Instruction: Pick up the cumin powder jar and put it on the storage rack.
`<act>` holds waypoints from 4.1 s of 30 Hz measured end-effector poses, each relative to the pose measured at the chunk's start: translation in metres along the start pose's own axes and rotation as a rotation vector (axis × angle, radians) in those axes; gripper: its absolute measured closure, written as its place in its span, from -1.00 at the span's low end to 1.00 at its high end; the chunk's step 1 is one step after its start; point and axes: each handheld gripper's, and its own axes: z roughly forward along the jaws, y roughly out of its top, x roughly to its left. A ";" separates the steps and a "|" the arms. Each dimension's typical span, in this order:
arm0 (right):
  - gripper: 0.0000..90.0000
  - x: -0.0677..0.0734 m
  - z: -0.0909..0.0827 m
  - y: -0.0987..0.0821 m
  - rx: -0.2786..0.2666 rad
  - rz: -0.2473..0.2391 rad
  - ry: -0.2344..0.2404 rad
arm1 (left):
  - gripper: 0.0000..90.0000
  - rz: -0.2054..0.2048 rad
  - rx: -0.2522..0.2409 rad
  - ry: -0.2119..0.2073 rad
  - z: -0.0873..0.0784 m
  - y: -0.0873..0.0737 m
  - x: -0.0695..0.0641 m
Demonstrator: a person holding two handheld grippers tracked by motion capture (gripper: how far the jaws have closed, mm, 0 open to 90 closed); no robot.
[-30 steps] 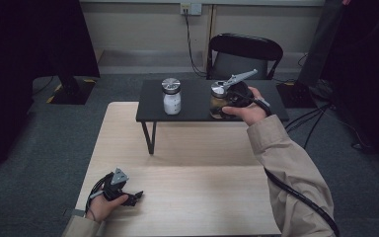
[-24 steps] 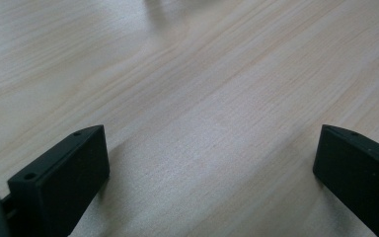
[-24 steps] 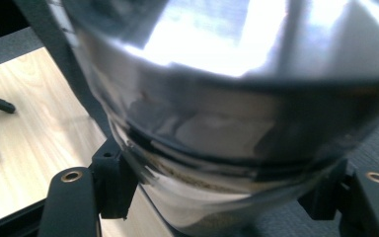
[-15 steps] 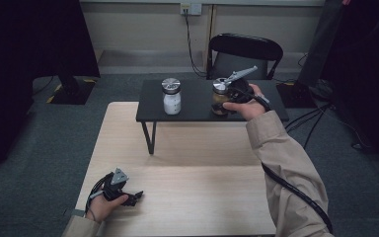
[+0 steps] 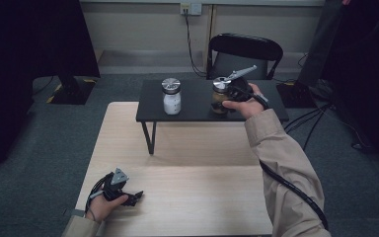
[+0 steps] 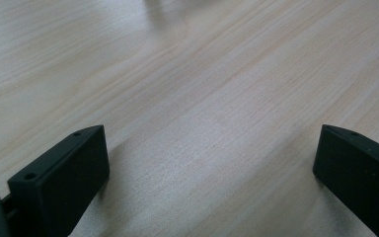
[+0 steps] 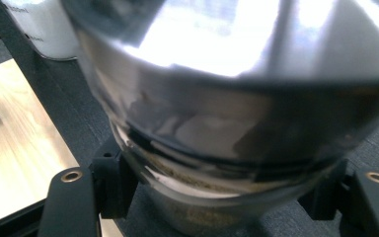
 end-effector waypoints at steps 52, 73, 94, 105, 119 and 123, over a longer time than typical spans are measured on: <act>-0.98 0.006 -0.020 -0.032 -0.041 -0.007 0.047 | -1.00 -0.007 0.003 0.010 -0.001 0.000 -0.003; -0.98 0.024 -0.028 -0.067 -0.068 -0.018 0.097 | -1.00 -0.010 0.002 0.011 -0.001 0.000 -0.003; -1.00 0.045 -0.043 -0.114 -0.125 -0.038 0.135 | -1.00 -0.012 0.001 0.013 0.000 0.000 -0.004; -1.00 0.061 -0.040 -0.141 -0.122 -0.062 0.177 | -1.00 -0.013 0.001 0.014 0.000 0.000 -0.004; -1.00 0.073 -0.033 -0.168 -0.115 -0.062 0.185 | -1.00 -0.014 0.001 0.014 0.000 0.000 -0.005; -1.00 0.076 -0.032 -0.172 -0.116 -0.062 0.186 | -1.00 -0.014 0.001 0.015 0.000 0.000 -0.005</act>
